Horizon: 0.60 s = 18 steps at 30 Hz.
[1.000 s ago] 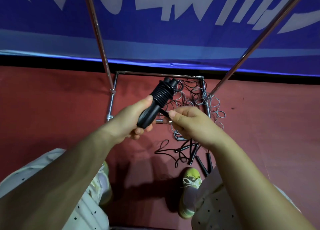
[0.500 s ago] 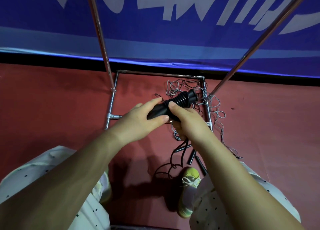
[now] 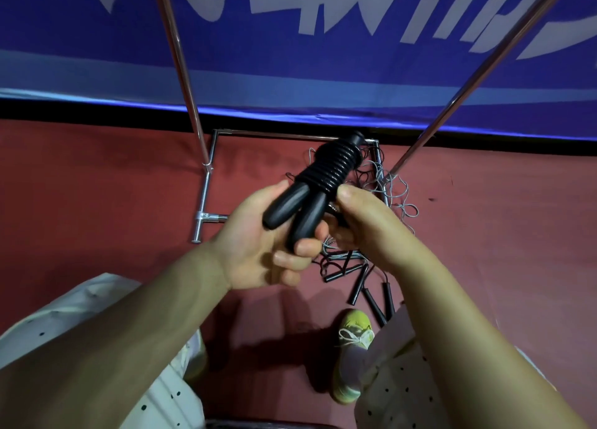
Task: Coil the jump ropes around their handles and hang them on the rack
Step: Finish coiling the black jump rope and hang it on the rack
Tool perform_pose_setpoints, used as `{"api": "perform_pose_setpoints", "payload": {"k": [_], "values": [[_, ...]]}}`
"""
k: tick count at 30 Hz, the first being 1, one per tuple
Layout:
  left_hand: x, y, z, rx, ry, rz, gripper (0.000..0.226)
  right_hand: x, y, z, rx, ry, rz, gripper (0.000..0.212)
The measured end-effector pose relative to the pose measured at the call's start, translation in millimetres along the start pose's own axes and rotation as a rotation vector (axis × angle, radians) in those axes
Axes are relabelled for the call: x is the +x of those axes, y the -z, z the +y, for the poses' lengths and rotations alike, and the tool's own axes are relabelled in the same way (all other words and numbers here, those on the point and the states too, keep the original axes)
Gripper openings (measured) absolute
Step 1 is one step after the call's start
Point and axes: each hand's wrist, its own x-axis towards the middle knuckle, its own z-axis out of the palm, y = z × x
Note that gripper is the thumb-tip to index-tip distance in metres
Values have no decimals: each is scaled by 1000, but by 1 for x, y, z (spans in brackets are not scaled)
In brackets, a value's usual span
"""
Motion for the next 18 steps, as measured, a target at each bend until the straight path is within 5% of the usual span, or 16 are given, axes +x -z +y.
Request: {"api": "perform_pose_setpoints", "payload": {"k": [1, 3, 7, 11, 14, 18], "values": [[-1, 2, 3, 4, -16, -15, 67, -1, 4, 0, 50, -10, -51, 66], [-6, 6, 7, 6, -39, -57, 66, -2, 8, -1, 39, -4, -70, 45], [-14, 17, 13, -53, -72, -195, 63, -4, 10, -3, -248, -1, 83, 12], [-16, 16, 14, -25, -99, -15, 64, -3, 9, -5, -508, -34, 115, 33], [-17, 14, 14, -9, -113, 69, 65, -2, 6, -1, -667, -8, 72, 16], [-18, 14, 16, -5, -120, 81, 63, -1, 3, -3, -699, -8, 124, 22]]}}
